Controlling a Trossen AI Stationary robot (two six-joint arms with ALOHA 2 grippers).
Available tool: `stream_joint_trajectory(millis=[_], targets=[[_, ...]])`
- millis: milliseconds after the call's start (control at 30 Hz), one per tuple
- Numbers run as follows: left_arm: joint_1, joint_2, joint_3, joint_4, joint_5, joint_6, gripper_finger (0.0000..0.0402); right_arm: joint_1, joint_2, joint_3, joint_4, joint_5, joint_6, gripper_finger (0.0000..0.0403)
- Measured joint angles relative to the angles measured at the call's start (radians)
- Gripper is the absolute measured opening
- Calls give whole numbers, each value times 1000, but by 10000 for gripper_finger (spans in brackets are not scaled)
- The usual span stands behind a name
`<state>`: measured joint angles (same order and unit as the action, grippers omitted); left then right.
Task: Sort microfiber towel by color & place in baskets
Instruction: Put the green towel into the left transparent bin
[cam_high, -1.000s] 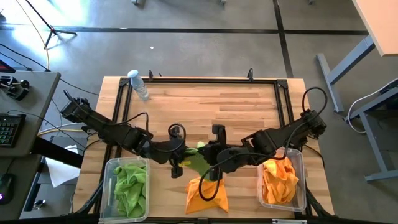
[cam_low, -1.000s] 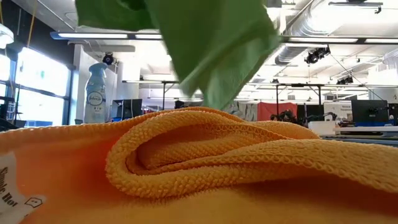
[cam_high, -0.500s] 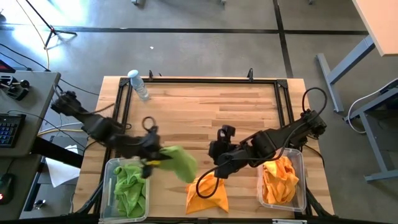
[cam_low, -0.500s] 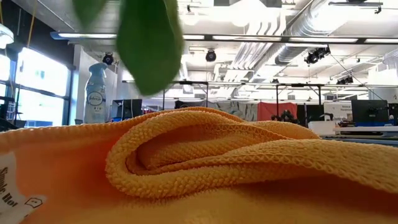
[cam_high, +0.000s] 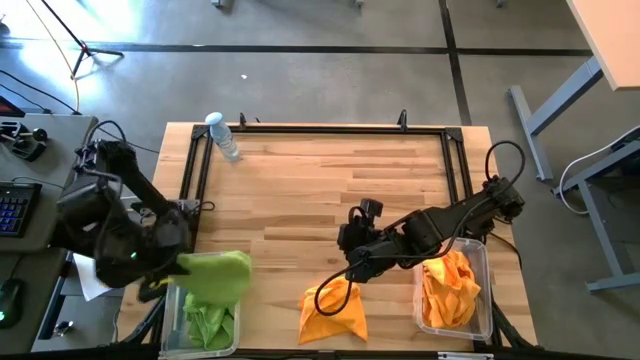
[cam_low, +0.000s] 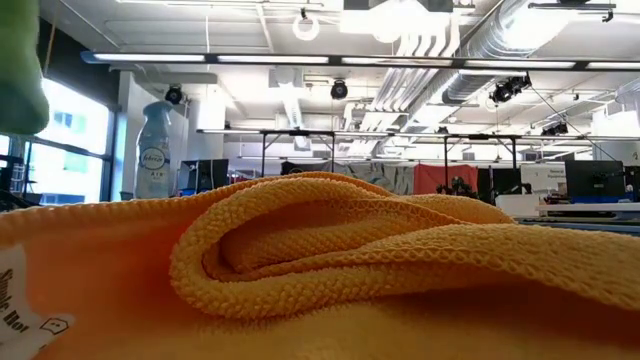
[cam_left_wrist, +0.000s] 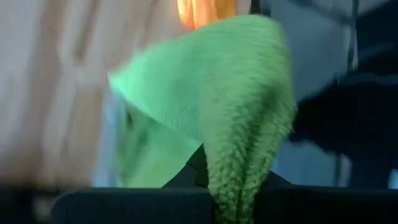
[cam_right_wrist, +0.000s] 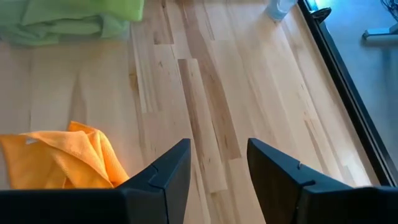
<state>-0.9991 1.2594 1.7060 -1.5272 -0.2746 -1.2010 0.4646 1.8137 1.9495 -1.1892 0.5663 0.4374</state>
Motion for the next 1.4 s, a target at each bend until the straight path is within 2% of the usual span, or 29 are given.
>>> stream_joint_trajectory(millis=[133, 333, 533, 667, 767, 833, 1000, 1167, 1400], targets=[[-94, 66, 97, -35, 157, -168, 0, -2, 0, 0, 0, 0, -8, 154], [-186, 150, 188, 39, 242, -315, 0, -11, 0, 0, 0, 0, -19, 154], [-209, 191, 205, 36, 192, -318, 0, -34, 0, 0, -1, 0, -19, 154], [-206, 209, 193, -45, 29, -240, 0, -46, 0, 0, 0, 0, -19, 154], [-192, 213, 148, -16, -116, -113, 0, -47, 0, 0, 3, 0, -5, 154], [-183, 222, 107, -27, -154, -92, 0, -46, 0, 0, 3, -1, 13, 154], [-181, 234, -70, -4, -102, -117, 0, -37, 0, -1, 4, -2, 36, 154], [-194, 233, -258, 119, -77, -179, 0, -32, 0, -1, 18, -2, 36, 154], [-196, 233, -474, 355, -76, -183, 0, -33, 0, -1, 63, -2, 35, 154]])
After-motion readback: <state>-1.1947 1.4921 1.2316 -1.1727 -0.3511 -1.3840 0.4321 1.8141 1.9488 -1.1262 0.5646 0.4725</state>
